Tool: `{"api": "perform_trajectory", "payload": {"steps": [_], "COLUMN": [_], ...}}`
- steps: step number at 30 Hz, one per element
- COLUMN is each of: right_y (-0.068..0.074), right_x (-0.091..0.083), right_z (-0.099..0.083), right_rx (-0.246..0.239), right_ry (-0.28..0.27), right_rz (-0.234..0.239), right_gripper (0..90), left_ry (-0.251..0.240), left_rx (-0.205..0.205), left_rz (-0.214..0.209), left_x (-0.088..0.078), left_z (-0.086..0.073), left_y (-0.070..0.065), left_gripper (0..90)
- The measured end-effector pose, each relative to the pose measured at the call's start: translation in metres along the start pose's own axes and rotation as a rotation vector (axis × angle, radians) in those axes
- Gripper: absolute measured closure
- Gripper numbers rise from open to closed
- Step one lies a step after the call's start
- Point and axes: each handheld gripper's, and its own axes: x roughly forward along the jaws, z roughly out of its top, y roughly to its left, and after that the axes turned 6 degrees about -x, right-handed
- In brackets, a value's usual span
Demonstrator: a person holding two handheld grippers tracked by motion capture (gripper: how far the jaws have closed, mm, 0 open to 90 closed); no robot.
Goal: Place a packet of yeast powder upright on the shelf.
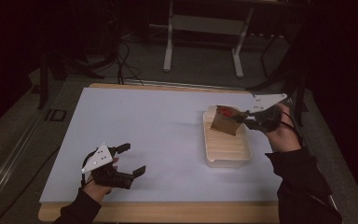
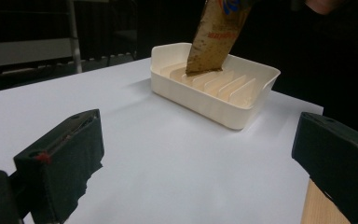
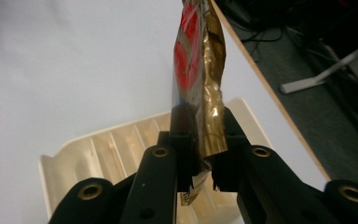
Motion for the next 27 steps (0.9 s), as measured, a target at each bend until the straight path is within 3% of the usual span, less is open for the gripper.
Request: {"api": "perform_trajectory", "payload": {"steps": [15,27], "right_y": [-0.004,-0.01], "right_x": [0.023,0.044], "right_z": [0.009,-0.023], "right_rx": [0.001,0.15], "right_ry": [-0.005,-0.085], "right_rz": [0.085,0.117], "right_gripper": [80.8,80.6], "left_ry": [-0.01,-0.008], "left_rx": [-0.02,-0.022], "left_rz": [-0.007,-0.008], "left_x": [-0.001,0.0], "left_z": [-0.001,-0.002], "left_y": [0.002,0.001], "left_gripper": [2.9,2.9]}}
